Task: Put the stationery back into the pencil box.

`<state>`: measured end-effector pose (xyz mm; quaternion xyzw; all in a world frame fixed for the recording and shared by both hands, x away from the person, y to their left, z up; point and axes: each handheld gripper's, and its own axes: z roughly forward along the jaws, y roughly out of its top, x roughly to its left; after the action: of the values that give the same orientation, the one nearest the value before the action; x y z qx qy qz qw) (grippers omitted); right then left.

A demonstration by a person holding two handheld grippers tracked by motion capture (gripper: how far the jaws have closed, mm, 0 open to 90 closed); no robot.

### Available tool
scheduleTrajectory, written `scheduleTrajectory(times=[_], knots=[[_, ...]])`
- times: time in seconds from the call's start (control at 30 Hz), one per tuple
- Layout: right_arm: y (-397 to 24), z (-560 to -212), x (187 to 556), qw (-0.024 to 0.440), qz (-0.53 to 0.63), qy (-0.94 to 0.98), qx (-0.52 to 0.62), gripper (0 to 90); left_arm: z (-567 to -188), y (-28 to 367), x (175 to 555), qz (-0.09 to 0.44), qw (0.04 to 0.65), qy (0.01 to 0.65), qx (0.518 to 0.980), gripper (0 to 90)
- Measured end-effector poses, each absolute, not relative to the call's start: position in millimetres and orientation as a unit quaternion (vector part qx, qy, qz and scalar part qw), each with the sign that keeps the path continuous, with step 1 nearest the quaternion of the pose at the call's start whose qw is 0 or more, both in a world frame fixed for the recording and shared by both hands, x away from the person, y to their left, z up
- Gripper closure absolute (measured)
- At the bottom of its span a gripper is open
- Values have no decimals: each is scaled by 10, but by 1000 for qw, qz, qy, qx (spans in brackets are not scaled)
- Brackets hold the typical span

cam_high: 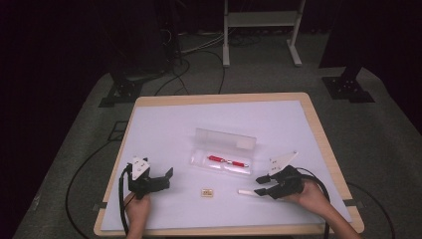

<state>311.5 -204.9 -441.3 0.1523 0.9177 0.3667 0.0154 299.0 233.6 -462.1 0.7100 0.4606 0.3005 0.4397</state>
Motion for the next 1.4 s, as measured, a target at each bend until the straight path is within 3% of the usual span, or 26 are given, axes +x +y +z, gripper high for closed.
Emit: scheduleTrajectory(times=[1.4], knots=[[-2116, -4658, 3016, 12, 366, 918, 150, 745, -4625, 2336, 2989, 301, 444, 461, 707, 0]])
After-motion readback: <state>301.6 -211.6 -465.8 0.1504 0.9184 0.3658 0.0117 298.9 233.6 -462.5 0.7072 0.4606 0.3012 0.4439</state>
